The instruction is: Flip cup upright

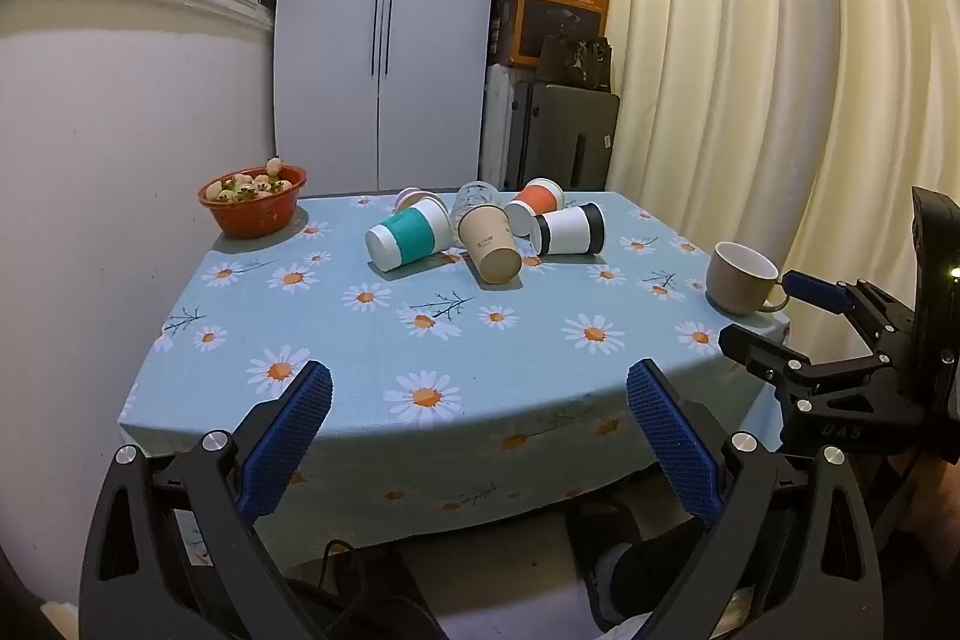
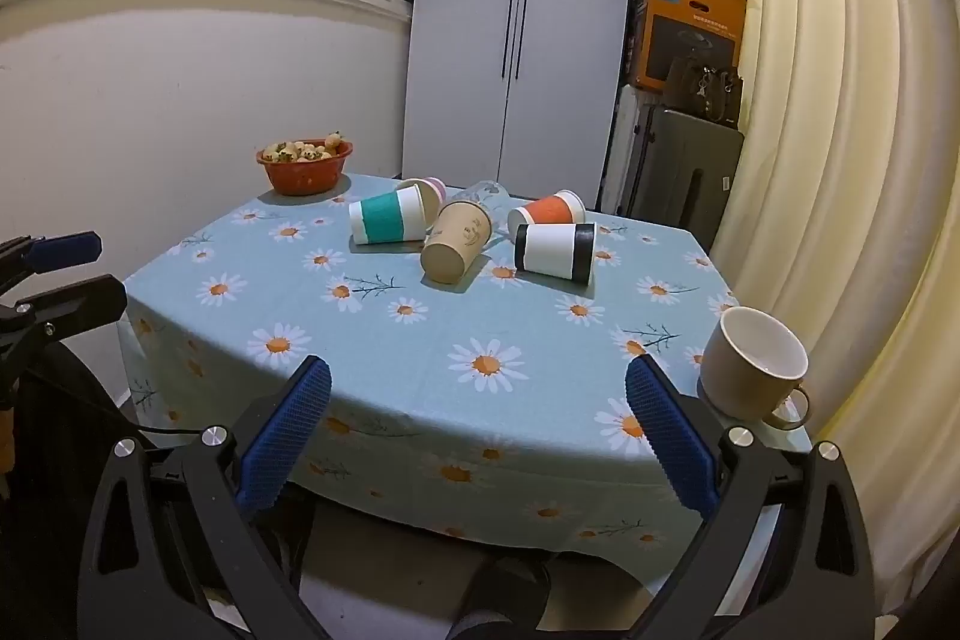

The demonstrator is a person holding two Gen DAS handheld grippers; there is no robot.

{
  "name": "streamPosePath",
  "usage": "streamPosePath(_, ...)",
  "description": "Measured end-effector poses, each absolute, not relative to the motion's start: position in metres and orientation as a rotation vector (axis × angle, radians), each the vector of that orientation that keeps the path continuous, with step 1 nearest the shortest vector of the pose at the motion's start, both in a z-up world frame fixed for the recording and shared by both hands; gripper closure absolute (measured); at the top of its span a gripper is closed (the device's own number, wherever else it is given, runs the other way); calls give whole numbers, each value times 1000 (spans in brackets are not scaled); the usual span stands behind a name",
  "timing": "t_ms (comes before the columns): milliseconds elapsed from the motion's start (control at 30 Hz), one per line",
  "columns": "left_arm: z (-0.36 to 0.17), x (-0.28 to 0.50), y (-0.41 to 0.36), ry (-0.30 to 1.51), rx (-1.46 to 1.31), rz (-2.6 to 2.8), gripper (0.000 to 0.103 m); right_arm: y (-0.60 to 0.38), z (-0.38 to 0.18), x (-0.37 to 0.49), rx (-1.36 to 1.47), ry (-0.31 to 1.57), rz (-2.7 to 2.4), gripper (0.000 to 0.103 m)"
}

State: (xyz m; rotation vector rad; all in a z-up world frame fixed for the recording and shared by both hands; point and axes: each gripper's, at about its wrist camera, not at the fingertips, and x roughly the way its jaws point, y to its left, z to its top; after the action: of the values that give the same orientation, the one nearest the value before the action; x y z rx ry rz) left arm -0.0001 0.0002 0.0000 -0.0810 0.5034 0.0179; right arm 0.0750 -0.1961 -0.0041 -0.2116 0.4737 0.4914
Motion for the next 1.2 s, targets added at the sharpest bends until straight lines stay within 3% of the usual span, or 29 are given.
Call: streamPosePath(1200, -3, -1, 6, 516, -56, 46, 7, -197, 7, 66, -167, 465, 494, 5)
